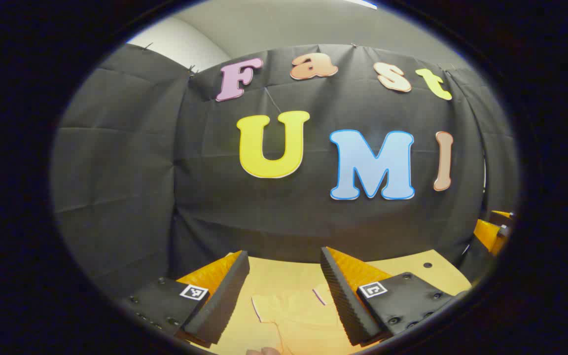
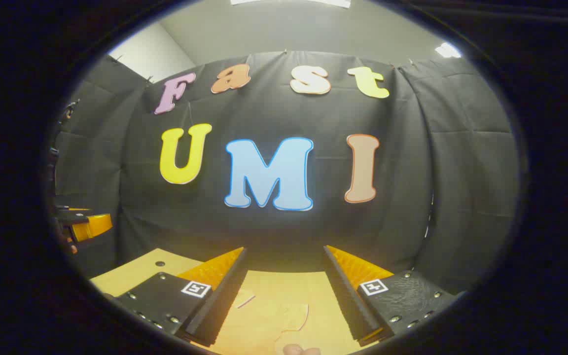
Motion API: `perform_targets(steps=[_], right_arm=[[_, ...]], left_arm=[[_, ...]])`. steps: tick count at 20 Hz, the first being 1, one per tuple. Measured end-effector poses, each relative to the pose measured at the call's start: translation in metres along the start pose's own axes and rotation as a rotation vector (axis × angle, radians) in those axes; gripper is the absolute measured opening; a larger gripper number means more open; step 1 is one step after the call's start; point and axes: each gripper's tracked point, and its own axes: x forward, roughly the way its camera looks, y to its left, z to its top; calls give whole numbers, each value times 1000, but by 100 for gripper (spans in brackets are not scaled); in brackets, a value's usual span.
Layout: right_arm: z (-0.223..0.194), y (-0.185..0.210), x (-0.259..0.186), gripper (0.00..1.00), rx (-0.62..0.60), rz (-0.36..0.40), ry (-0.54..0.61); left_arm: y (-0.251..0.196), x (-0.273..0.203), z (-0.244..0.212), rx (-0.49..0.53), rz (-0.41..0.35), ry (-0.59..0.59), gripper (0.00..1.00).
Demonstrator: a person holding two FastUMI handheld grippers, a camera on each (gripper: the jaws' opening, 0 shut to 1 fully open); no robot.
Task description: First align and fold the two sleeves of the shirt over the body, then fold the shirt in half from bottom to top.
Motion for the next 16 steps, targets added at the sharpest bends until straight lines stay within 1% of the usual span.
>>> perform_targets(steps=[2,7,12,16], right_arm=[[2,1,4,94,31,-17,-4],[2,1,6,94,26,-64,-1],[-6,1,2,94,36,-83,18],[-16,5,1,94,57,-82,47]], left_arm=[[1,8,4,21,-18,-3,94],[-3,23,5,40,-75,4,94],[-6,26,-2,13,-99,21,94],[2,25,-2,23,-93,25,94]])
